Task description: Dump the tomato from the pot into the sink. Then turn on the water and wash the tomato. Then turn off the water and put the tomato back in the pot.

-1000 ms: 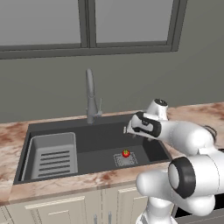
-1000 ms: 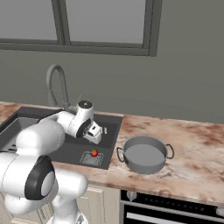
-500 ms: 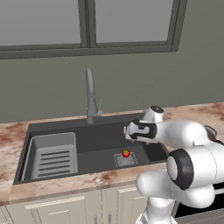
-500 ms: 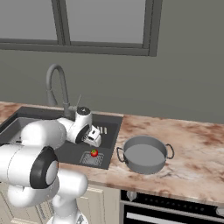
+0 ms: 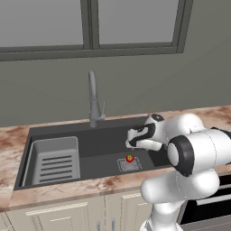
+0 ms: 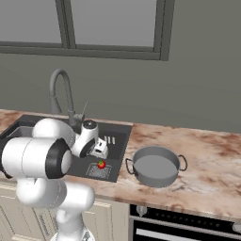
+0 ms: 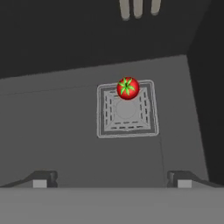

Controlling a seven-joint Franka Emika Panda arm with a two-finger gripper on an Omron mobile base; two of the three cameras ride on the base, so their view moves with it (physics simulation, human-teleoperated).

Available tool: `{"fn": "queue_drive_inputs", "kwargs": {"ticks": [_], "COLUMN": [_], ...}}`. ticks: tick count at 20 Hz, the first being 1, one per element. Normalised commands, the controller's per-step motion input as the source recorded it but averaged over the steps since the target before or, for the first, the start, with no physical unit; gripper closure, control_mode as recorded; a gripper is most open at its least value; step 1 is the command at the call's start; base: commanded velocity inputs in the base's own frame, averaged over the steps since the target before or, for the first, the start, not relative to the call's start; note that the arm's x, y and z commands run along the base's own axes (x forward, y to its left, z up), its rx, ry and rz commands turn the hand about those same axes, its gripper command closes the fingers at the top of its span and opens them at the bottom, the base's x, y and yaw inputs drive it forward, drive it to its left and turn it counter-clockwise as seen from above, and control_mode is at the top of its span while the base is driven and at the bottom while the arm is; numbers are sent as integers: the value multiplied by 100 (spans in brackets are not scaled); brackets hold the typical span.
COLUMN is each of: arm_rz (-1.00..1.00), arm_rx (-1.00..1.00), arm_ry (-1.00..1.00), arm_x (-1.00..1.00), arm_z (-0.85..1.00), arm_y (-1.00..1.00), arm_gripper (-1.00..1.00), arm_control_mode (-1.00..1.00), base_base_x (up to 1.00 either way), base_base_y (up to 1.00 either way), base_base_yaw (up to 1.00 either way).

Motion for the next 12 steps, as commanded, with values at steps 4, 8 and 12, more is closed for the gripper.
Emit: {"fn": "queue_drive_inputs", "kwargs": {"ticks": [4, 8, 12], "arm_rz": [4, 2, 2], "arm_rx": [-6, -8, -6], "arm_ry": [-8, -5, -2], "arm_x": [11, 9, 15], "arm_z": [-26, -30, -30], "arm_y": [3, 0, 0], "arm_gripper": [-100, -100, -100], "arm_control_mode": [-100, -100, -100], "base_base_x": [0, 0, 0], "base_base_y": [0, 0, 0], "base_base_yaw": [0, 0, 0]}}
